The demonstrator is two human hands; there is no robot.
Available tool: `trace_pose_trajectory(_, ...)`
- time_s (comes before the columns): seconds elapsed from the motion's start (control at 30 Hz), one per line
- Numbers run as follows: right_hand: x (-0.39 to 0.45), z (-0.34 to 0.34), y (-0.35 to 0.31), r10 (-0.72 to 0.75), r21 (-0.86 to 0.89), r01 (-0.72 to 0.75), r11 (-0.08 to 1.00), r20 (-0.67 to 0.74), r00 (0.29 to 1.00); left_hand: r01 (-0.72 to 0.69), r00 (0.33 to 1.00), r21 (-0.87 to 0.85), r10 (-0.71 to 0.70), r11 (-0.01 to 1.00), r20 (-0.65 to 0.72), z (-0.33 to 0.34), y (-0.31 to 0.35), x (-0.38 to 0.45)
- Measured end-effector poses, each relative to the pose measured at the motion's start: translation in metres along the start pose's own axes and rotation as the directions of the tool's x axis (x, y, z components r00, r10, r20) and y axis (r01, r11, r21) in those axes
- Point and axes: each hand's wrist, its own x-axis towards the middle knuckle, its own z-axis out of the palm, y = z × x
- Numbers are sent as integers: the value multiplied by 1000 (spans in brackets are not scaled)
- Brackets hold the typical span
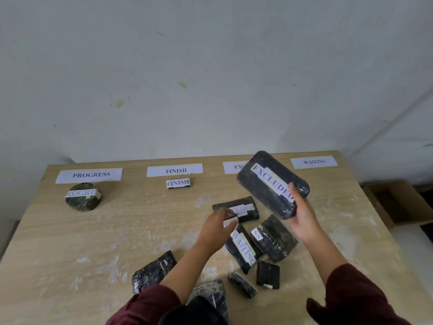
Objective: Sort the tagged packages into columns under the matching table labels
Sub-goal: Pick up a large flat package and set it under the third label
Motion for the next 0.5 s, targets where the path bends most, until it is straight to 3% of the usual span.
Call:
trace_pose_trajectory(0.1, 39, -24, -20, -44, 5, 45, 999, -170, 985, 11, 1000, 279, -15, 960, 13, 22, 8, 25)
trace_pose_trajectory(0.2, 76, -47, -25, -27, -48, 14, 999, -270, 963, 14, 996, 346, -43, 938, 76, 43, 22, 48)
trace_pose_trajectory(0.33, 107, -66, -18, 50, -126, -91, 988, -299, 953, -4, 988, 356, -52, 934, 147, 69, 38, 82)
trace_pose_trajectory(0.5, 128, -75, -5, 101, -209, -148, 967, -221, 970, 25, 949, 478, -171, 878, 265, 85, 28, 97)
